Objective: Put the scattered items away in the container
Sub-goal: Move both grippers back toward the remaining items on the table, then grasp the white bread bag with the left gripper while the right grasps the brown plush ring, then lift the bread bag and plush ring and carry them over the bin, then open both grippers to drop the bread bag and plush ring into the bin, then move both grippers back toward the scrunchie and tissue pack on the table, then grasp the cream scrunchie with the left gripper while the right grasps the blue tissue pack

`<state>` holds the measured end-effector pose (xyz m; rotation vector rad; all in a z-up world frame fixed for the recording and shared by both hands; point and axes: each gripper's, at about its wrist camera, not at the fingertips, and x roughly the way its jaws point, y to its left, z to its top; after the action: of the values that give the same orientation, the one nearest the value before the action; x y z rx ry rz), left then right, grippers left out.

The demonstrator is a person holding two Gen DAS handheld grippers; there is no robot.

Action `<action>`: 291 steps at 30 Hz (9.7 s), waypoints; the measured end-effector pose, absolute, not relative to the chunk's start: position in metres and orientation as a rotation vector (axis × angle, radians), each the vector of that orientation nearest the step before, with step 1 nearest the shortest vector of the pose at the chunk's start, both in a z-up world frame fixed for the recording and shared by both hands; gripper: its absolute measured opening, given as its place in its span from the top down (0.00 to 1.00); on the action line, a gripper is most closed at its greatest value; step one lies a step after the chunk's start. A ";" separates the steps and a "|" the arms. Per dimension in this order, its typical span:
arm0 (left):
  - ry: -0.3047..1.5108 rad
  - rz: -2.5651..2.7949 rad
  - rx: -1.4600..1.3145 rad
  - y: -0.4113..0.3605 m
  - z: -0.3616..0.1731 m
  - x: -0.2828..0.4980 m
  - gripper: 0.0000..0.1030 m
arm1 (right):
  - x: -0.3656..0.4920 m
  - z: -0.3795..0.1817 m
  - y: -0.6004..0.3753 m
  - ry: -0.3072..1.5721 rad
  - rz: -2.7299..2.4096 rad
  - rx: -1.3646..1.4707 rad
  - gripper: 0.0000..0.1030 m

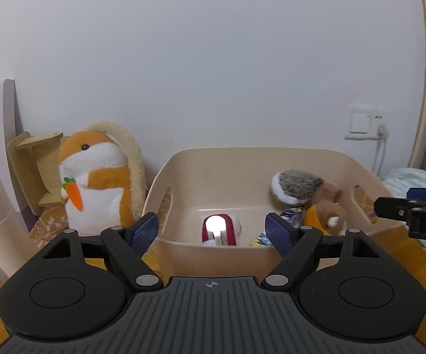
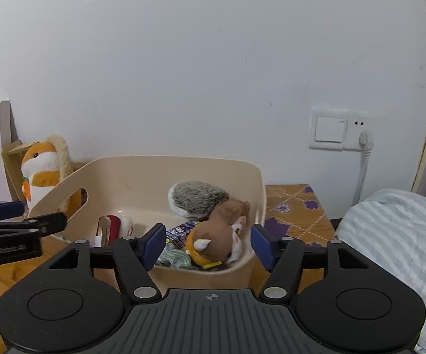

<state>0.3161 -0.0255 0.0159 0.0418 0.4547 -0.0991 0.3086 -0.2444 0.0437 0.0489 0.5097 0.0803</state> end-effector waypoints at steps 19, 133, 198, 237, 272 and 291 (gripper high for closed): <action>0.533 -0.211 0.065 -0.010 -0.013 0.201 0.18 | 0.210 0.034 -0.285 0.437 0.067 0.083 0.00; 0.568 -0.207 -0.048 0.010 -0.060 0.175 0.66 | 0.236 -0.016 -0.274 0.532 -0.003 0.137 0.82; 0.497 -0.040 0.122 -0.063 0.005 0.393 0.66 | 0.331 0.049 -0.202 0.414 0.133 -0.050 0.82; 0.418 -0.088 0.102 -0.006 0.029 0.318 0.23 | 0.258 0.043 -0.221 0.333 0.141 -0.043 0.37; 0.648 -0.241 0.105 0.036 -0.086 0.283 0.21 | 0.164 -0.040 -0.175 0.606 0.297 -0.115 0.12; 0.649 -0.222 0.076 0.035 -0.096 0.295 0.41 | 0.181 -0.058 -0.181 0.697 0.295 -0.072 0.34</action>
<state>0.2953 0.0351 -0.0957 0.0757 0.6492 -0.2224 0.1805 -0.1812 -0.0585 -0.0721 0.6974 0.2946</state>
